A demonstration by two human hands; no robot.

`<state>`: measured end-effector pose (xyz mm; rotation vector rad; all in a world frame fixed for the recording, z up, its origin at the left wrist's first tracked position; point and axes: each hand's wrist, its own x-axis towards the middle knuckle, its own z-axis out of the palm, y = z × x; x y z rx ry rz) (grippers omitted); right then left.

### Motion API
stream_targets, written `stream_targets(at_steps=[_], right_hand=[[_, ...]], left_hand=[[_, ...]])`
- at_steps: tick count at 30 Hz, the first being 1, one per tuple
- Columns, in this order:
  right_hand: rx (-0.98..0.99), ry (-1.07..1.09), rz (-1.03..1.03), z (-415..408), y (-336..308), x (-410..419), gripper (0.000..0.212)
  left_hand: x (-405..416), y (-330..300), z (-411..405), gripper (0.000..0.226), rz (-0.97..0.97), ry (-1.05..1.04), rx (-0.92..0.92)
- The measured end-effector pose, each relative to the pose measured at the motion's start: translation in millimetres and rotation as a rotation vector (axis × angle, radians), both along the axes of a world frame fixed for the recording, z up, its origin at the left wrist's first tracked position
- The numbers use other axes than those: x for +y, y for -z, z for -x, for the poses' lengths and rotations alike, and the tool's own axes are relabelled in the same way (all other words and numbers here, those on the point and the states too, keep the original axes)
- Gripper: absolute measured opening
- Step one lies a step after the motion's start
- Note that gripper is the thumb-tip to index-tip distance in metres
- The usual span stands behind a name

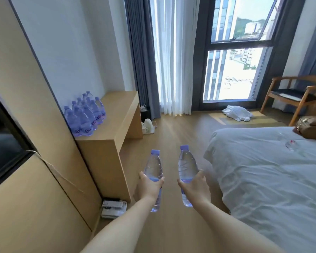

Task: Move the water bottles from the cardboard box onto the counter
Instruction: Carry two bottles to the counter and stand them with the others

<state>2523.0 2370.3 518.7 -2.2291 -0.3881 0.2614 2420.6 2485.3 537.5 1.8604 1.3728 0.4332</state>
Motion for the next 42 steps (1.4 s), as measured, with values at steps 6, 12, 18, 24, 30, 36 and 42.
stream_targets(at_steps=[6,12,18,24,30,36,42], right_hand=[[-0.028,-0.096,-0.011,-125,-25,98,0.058],[0.055,-0.133,-0.06,-195,-27,180,0.055],[0.049,-0.206,-0.032,-266,-7,272,0.056],[0.052,-0.267,-0.014,-353,-3,381,0.05],[0.055,-0.268,0.003,-433,-21,479,0.052],[0.068,-0.327,-0.031,-489,-20,591,0.052],[0.098,-0.462,-0.01,-536,11,711,0.056]], left_hand=[[79,-19,-105,0.057,0.042,-0.081,-0.079],[159,-28,-164,0.06,0.022,-0.177,-0.064],[252,-6,-242,0.058,0.058,-0.191,-0.105],[370,7,-332,0.054,0.069,-0.142,-0.055],[473,-13,-413,0.05,0.06,-0.057,-0.052],[559,3,-458,0.052,0.076,-0.116,-0.023],[658,26,-486,0.052,0.082,-0.341,-0.001]])
